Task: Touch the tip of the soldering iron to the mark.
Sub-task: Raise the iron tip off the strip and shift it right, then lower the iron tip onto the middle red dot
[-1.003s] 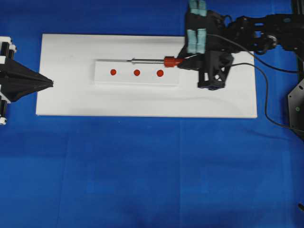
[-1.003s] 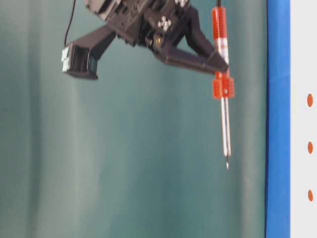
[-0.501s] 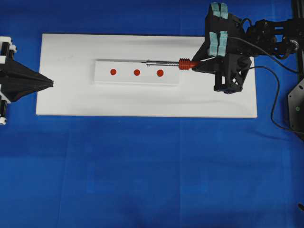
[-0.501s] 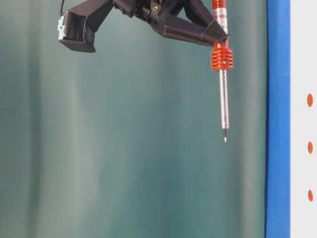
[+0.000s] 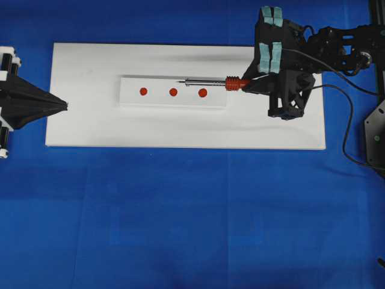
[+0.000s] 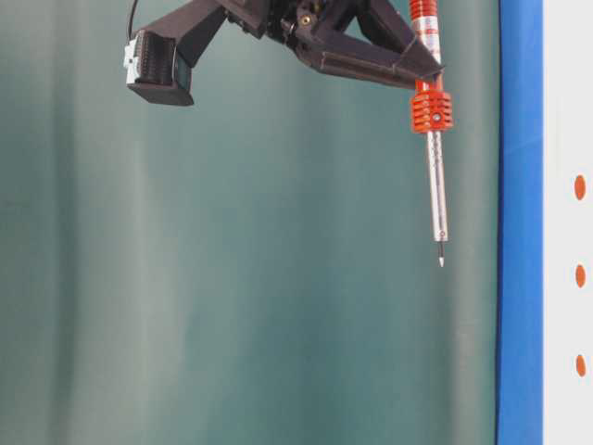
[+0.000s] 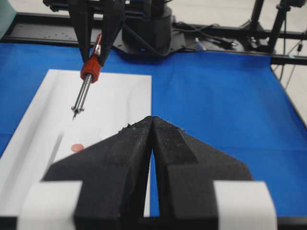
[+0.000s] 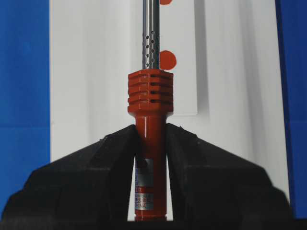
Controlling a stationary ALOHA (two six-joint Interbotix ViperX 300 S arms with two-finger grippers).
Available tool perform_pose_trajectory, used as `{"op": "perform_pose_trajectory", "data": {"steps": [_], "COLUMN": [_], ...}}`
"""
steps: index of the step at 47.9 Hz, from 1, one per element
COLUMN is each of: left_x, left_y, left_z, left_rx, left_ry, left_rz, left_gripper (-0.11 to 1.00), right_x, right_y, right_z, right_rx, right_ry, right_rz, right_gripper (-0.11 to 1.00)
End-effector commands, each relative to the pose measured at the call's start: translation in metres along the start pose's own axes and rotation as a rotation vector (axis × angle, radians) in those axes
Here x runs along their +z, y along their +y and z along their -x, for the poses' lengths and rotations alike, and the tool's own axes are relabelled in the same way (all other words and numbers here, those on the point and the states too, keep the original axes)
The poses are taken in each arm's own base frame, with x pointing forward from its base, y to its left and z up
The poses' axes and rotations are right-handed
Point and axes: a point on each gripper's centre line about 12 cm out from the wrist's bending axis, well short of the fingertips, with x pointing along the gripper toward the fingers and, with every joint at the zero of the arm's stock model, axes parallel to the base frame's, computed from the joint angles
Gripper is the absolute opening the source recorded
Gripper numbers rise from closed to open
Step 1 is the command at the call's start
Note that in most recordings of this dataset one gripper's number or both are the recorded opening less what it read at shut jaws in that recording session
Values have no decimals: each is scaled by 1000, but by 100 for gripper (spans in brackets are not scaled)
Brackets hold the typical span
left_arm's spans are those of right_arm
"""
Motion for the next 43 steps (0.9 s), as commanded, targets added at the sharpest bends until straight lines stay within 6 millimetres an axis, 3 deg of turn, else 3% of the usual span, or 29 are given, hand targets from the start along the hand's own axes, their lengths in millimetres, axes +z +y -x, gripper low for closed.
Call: {"op": "perform_pose_trajectory", "data": {"steps": [1, 24, 43], "left_x": [3, 4, 3], "left_y": [-1, -1, 0], "left_z": [-2, -2, -2], "left_rx": [-3, -3, -2], "left_ry": [-11, -12, -12], "left_rz": [-1, 0, 0], "left_gripper": [0, 0, 0], "right_x": [13, 14, 5], "right_y": [1, 0, -6], "right_z": [6, 5, -35], "right_rx": [-4, -8, -10], "right_ry": [-45, -52, 42], "right_rz": [9, 11, -3], "right_gripper": [6, 6, 6]}}
